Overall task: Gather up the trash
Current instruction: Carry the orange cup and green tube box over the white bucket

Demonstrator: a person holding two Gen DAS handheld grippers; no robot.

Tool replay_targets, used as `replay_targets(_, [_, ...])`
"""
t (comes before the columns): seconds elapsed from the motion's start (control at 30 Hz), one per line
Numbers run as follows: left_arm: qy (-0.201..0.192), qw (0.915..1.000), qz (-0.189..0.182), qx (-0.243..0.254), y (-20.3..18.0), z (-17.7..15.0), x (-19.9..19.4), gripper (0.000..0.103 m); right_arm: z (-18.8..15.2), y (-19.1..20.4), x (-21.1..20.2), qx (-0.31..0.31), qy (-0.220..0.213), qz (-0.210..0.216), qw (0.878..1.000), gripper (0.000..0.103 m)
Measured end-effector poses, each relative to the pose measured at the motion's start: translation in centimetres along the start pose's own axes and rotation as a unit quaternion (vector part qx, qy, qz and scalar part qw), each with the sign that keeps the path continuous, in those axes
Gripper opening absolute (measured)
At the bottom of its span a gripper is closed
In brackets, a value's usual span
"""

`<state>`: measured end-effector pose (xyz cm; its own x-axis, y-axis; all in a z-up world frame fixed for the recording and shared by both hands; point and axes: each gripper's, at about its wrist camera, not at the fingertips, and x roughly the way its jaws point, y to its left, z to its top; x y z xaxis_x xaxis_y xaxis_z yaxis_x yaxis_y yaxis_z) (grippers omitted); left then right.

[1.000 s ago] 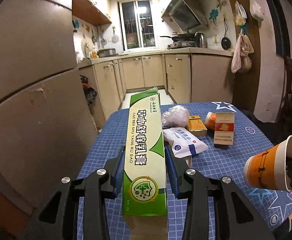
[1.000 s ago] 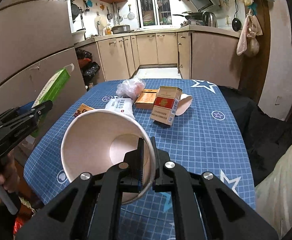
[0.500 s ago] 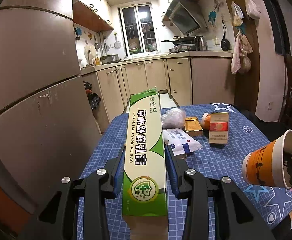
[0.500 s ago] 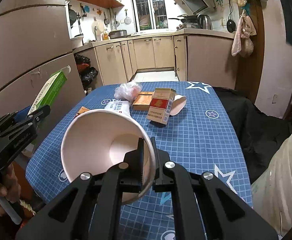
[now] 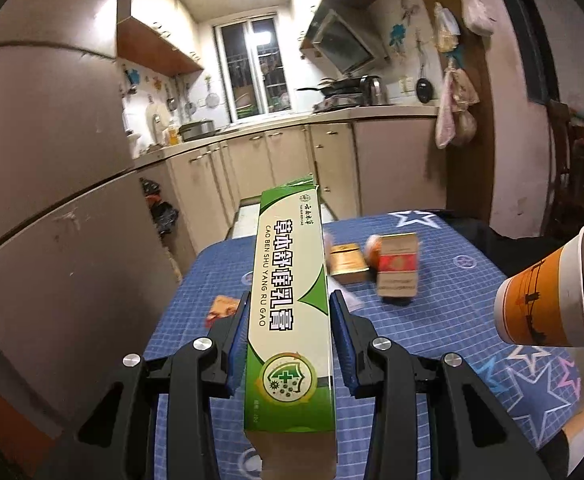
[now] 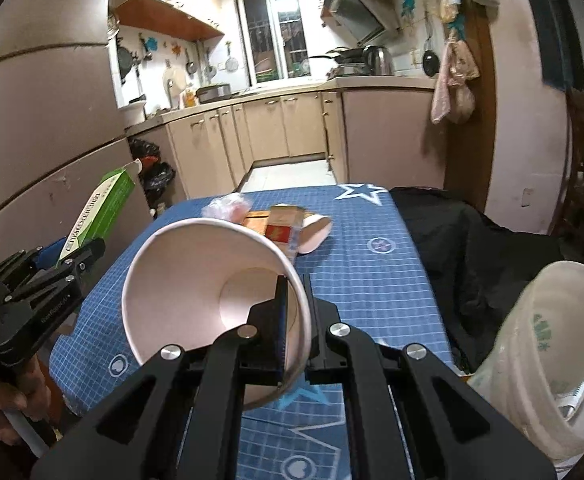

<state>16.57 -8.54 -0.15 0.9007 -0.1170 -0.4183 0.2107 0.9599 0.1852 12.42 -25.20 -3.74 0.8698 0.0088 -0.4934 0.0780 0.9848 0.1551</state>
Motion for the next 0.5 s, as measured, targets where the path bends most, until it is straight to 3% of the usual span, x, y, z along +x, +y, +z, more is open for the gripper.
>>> replay_targets(0.5, [-0.024,0.9952,-0.078,0.054,-8.6,2.3,-0.7,0.040,0.3,-7.3,-5.4,0.063,-0.048,-0.071,0.994,0.005])
